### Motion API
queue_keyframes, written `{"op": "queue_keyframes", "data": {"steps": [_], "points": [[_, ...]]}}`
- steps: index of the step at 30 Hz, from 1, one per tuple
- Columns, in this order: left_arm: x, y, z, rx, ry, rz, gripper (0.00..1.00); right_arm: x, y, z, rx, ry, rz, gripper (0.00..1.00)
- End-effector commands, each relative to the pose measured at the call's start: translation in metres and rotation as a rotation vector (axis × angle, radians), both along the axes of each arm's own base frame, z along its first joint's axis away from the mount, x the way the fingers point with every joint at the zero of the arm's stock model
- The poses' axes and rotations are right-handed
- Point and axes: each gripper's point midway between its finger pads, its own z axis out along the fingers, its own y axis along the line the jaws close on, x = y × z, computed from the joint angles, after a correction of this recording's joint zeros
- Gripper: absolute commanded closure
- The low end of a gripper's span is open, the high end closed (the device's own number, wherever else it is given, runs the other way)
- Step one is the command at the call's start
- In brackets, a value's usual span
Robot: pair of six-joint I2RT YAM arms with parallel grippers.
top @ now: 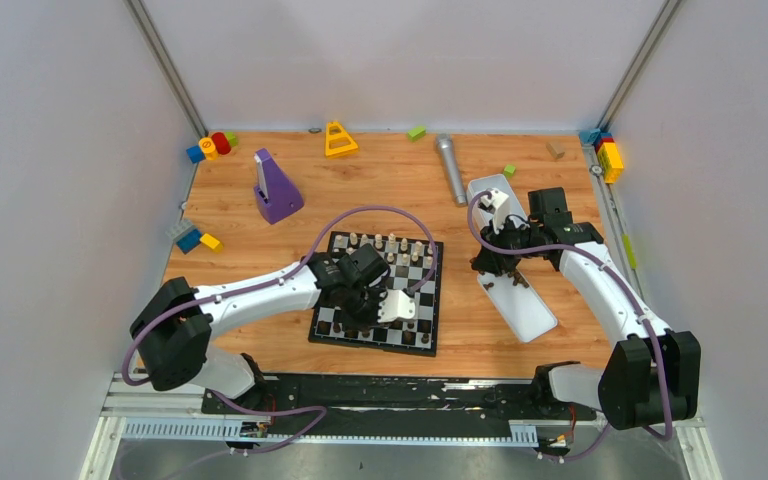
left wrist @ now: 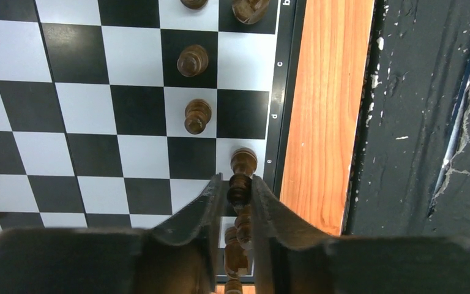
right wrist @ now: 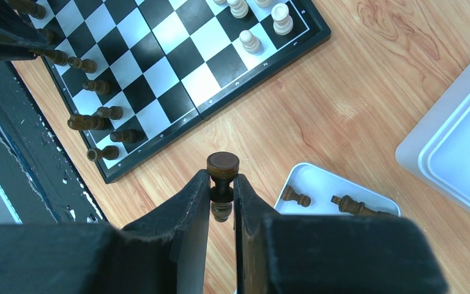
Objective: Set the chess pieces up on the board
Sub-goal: Place the chess piece on the chessboard.
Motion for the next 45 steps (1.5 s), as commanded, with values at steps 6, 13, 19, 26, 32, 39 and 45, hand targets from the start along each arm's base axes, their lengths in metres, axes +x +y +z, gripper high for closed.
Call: {"op": "queue_keyframes", "data": {"steps": [6, 13, 19, 26, 32, 39, 45], "points": [[0.011, -0.003, 0.018, -0.047, -0.086, 0.030, 0.31, 0.001, 0.005, 0.005, 0.027, -0.017, 0.016, 1.00], [0.035, -0.016, 0.068, -0.179, -0.227, 0.067, 0.03, -0.006, 0.011, 0.008, 0.058, 0.000, 0.059, 1.00], [0.063, -0.041, 0.120, -0.335, -0.243, 0.115, 0.00, -0.013, 0.031, 0.034, 0.171, 0.001, 0.170, 0.99], [0.087, -0.096, 0.171, -0.551, -0.267, 0.021, 0.00, -0.026, 0.061, 0.071, 0.361, 0.082, 0.333, 0.98], [0.085, -0.135, 0.176, -0.645, -0.234, -0.184, 0.02, -0.035, 0.073, 0.091, 0.459, 0.116, 0.410, 0.97], [0.074, -0.149, 0.181, -0.688, -0.199, -0.329, 0.14, -0.047, 0.077, 0.092, 0.504, 0.149, 0.442, 0.96], [0.067, -0.152, 0.182, -0.705, -0.167, -0.365, 0.24, -0.051, 0.077, 0.083, 0.512, 0.190, 0.443, 0.97]]}}
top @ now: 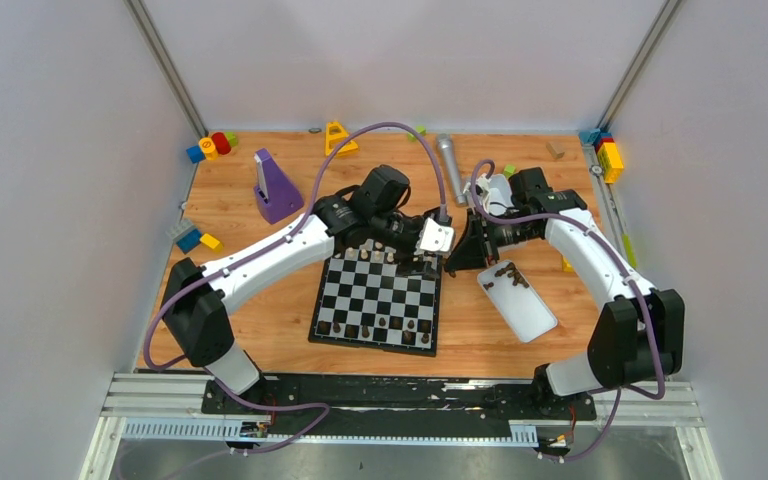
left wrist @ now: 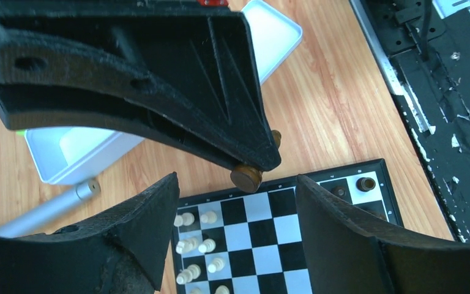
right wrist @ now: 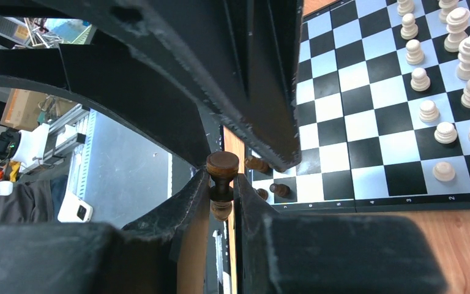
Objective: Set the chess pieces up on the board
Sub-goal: Place the chess piece on the chessboard.
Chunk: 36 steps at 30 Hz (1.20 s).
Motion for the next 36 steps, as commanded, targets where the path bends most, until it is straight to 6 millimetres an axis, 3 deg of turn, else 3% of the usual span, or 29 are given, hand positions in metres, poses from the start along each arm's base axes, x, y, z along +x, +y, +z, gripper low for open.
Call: {"op": "queue_keyframes", "data": {"steps": [1, 8, 17, 26, 36], "points": [[-0.011, -0.008, 0.021, -0.065, -0.020, -0.093, 0.25, -0.005, 0.005, 0.005, 0.065, -0.003, 0.040, 0.97], [-0.022, -0.010, 0.013, -0.042, -0.028, -0.121, 0.37, -0.004, 0.005, 0.005, 0.065, 0.005, 0.040, 0.97], [-0.022, -0.009, 0.005, -0.024, -0.043, -0.116, 0.51, -0.004, 0.005, 0.003, 0.058, 0.014, 0.035, 0.97], [-0.022, -0.007, -0.002, -0.006, -0.056, -0.115, 0.57, -0.001, 0.006, 0.006, 0.061, 0.019, 0.035, 0.97], [-0.024, -0.003, -0.010, 0.022, -0.081, -0.112, 0.73, 0.003, 0.006, 0.006, 0.055, 0.029, 0.031, 0.95]]}}
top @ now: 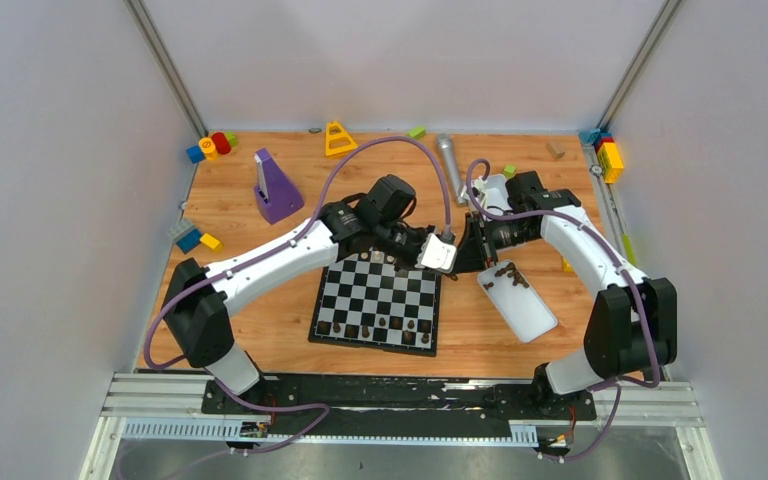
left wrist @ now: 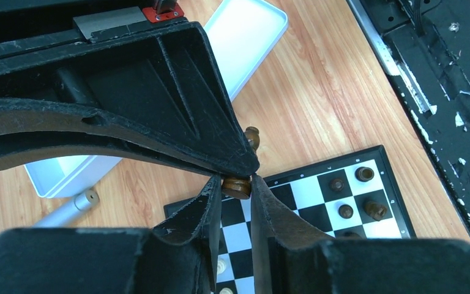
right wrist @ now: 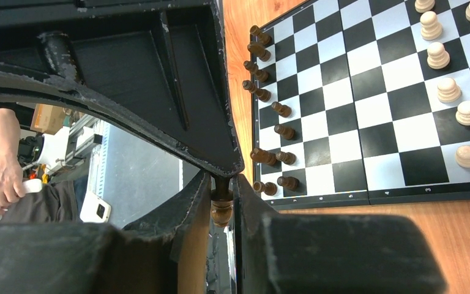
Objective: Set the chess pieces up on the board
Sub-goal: Place the chess piece on the chessboard.
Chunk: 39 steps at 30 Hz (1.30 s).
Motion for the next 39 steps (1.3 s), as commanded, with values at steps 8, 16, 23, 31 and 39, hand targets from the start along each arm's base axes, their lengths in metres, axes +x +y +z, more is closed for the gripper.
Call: {"op": "queue_keyframes", "data": {"steps": [8, 16, 23, 31, 39], "points": [[-0.002, 0.003, 0.005, 0.006, -0.041, 0.016, 0.94, 0.009, 0.004, 0.016, 0.046, -0.054, 0.013, 0.89], [0.004, 0.008, 0.009, -0.002, -0.030, 0.096, 1.00, 0.028, -0.016, 0.022, 0.006, -0.092, -0.085, 0.75], [0.030, 0.010, 0.032, -0.099, 0.083, 0.292, 1.00, 0.039, -0.027, 0.036, 0.001, -0.140, -0.176, 0.64], [0.049, 0.010, 0.051, -0.198, 0.306, 0.427, 1.00, 0.046, -0.023, 0.041, 0.043, -0.126, -0.202, 0.53], [0.048, 0.003, 0.053, -0.231, 0.392, 0.423, 1.00, 0.052, -0.021, 0.040, 0.050, -0.098, -0.207, 0.48]]}}
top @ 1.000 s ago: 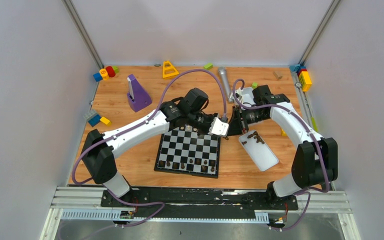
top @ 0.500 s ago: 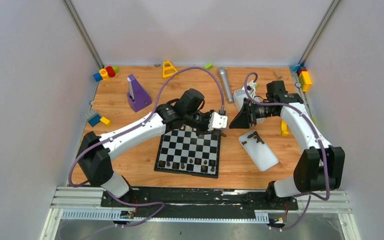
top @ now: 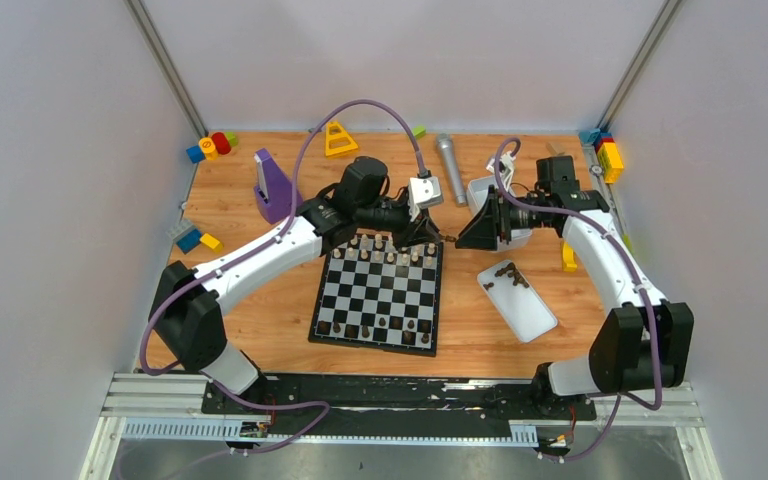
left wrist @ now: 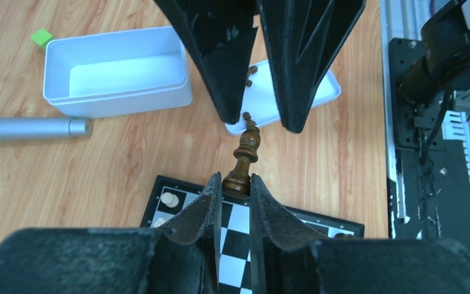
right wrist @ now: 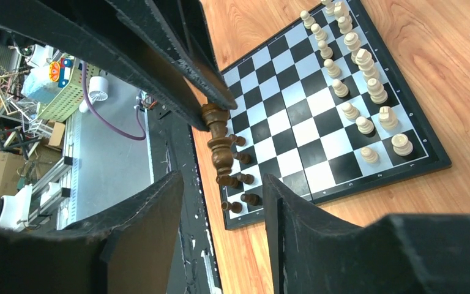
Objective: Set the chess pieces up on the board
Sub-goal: Place the chess piece on the chessboard.
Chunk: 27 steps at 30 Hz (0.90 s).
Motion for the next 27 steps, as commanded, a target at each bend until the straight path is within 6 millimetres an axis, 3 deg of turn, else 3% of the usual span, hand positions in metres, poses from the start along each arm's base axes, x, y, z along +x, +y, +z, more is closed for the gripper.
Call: {"op": "queue_keyframes", "data": {"steps": [1, 6, 14, 27], "points": [[-0.008, -0.009, 0.026, -0.097, 0.024, -0.023, 1.00, 0.005, 0.004, 0.009, 0.045, -0.019, 0.015, 0.48], [-0.009, -0.012, 0.028, -0.109, 0.035, -0.033, 1.00, 0.007, 0.005, 0.010, 0.062, -0.009, 0.024, 0.49], [-0.005, -0.014, 0.026, -0.113, 0.037, -0.026, 1.00, 0.003, 0.009, 0.018, 0.108, 0.001, 0.059, 0.65], [-0.007, -0.015, 0.021, -0.108, 0.040, -0.039, 1.00, 0.001, 0.010, 0.021, 0.126, 0.006, 0.073, 0.76]]}}
